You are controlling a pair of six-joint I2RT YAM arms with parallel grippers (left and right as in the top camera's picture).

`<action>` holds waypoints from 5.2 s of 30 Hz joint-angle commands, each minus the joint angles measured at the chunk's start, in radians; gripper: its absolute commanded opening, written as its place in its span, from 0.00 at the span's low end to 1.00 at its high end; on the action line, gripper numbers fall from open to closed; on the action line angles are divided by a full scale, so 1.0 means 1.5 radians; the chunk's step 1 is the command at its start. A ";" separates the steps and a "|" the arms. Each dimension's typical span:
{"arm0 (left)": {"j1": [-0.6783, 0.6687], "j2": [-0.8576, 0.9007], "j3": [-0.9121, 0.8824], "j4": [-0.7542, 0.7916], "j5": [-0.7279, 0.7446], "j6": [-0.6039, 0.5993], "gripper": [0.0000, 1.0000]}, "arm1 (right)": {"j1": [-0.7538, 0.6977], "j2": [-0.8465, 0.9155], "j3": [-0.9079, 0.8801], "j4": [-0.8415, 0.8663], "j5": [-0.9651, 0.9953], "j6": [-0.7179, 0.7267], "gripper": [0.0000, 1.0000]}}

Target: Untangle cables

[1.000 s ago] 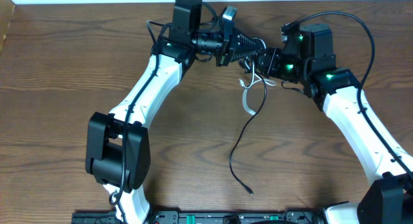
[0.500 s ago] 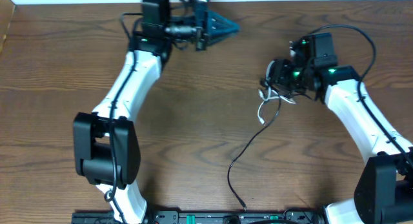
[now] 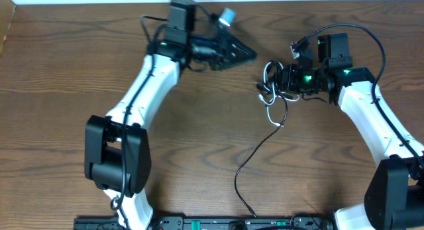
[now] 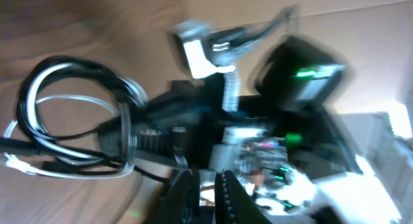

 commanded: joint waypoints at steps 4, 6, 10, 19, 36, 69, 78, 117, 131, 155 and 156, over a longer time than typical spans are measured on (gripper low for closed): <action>-0.058 -0.007 0.002 -0.127 -0.339 0.116 0.24 | -0.010 0.019 0.004 -0.004 -0.085 -0.047 0.01; -0.069 -0.007 0.002 -0.137 -0.359 0.114 0.32 | -0.011 0.019 0.004 -0.003 -0.085 -0.047 0.01; -0.082 -0.007 0.002 -0.133 -0.368 0.113 0.50 | -0.012 0.019 0.004 -0.005 -0.084 -0.046 0.01; -0.083 -0.007 0.002 -0.124 -0.344 -0.017 0.66 | -0.010 0.019 0.004 -0.026 -0.042 -0.046 0.01; -0.150 -0.005 0.002 -0.087 -0.265 -0.021 0.66 | -0.003 0.019 0.004 -0.037 -0.022 -0.044 0.01; -0.214 0.002 0.002 -0.218 -0.681 0.051 0.07 | -0.007 0.019 0.004 -0.029 0.030 0.046 0.01; -0.135 -0.087 0.003 -0.236 -0.684 0.085 0.08 | -0.014 0.019 0.004 -0.129 0.380 0.166 0.01; -0.207 -0.033 0.002 -0.202 -0.540 0.152 0.60 | -0.014 0.019 0.004 -0.109 0.254 0.132 0.01; -0.242 0.038 0.002 -0.140 -0.669 0.109 0.59 | -0.014 0.019 0.004 -0.109 0.254 0.133 0.01; -0.216 0.097 0.002 -0.192 -1.136 0.071 0.07 | -0.072 0.018 0.004 -0.034 -0.158 0.081 0.01; -0.212 0.097 0.002 -0.204 -1.134 0.071 0.08 | -0.083 0.018 0.004 -0.017 -0.186 0.086 0.01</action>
